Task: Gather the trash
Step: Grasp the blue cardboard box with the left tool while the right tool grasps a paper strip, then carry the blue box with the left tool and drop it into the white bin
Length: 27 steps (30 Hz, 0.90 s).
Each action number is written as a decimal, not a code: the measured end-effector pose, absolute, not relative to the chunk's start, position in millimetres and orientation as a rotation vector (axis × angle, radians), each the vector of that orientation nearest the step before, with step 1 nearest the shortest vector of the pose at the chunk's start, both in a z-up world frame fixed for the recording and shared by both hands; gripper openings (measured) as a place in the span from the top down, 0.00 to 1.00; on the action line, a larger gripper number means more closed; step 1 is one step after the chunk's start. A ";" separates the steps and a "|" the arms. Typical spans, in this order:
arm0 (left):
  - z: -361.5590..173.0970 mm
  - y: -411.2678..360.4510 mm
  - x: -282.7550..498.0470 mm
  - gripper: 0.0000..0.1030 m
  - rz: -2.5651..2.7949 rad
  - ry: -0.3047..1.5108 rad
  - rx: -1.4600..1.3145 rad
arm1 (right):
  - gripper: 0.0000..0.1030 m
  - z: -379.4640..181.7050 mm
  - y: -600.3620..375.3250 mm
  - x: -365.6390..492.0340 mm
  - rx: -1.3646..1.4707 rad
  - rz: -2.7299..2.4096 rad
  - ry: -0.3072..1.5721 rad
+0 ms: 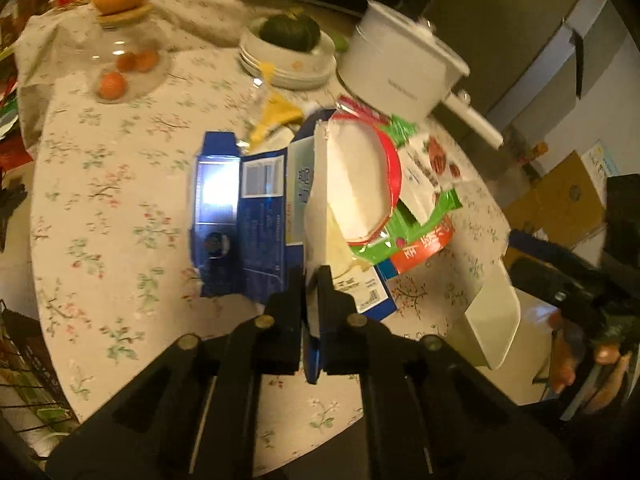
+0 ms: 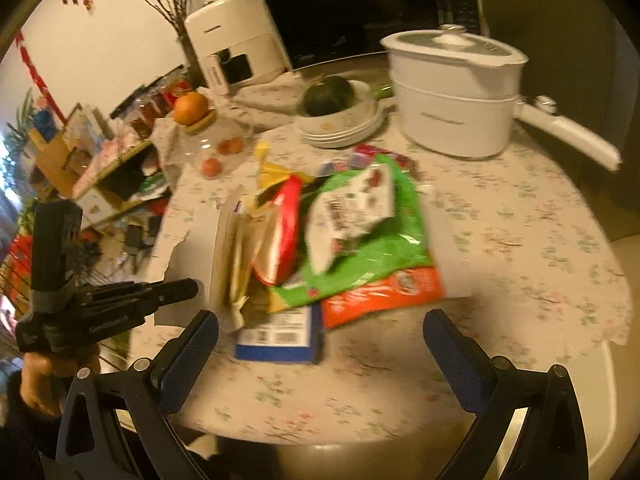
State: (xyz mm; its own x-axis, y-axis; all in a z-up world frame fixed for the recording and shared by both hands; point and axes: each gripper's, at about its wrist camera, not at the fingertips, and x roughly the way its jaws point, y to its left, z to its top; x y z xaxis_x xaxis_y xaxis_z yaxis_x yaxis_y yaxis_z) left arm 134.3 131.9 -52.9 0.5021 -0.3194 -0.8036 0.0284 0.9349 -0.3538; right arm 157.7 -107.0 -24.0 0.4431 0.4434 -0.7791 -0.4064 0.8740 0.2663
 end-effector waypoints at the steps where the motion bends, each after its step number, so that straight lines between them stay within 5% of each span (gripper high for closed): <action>1: -51.2 135.8 132.7 0.93 -0.213 1.019 -0.323 | 0.02 -25.9 -101.1 160.1 0.051 0.541 0.980; 10: -31.2 173.0 115.8 0.93 -0.153 0.909 -0.370 | 0.28 -39.8 -56.8 179.1 0.180 0.704 1.010; 23: -31.3 192.5 110.8 0.93 -0.091 0.886 -0.345 | 0.48 -89.7 -7.9 195.1 0.126 0.684 1.147; 26: -30.8 193.4 109.2 0.93 -0.083 0.883 -0.339 | 0.75 -101.7 -3.7 199.6 0.146 0.704 1.176; 27: -30.1 192.9 108.9 0.93 -0.083 0.881 -0.338 | 0.93 -104.0 -2.9 200.3 0.167 0.724 1.180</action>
State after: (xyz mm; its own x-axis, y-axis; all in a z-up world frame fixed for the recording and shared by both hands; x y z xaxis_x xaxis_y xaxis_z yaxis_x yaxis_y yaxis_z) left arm 108.9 192.9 -30.1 0.6367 -0.2087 -0.7423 -0.0672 0.9440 -0.3231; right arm 200.3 -2.9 -104.0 0.1878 0.5948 -0.7816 -0.4275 0.7660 0.4802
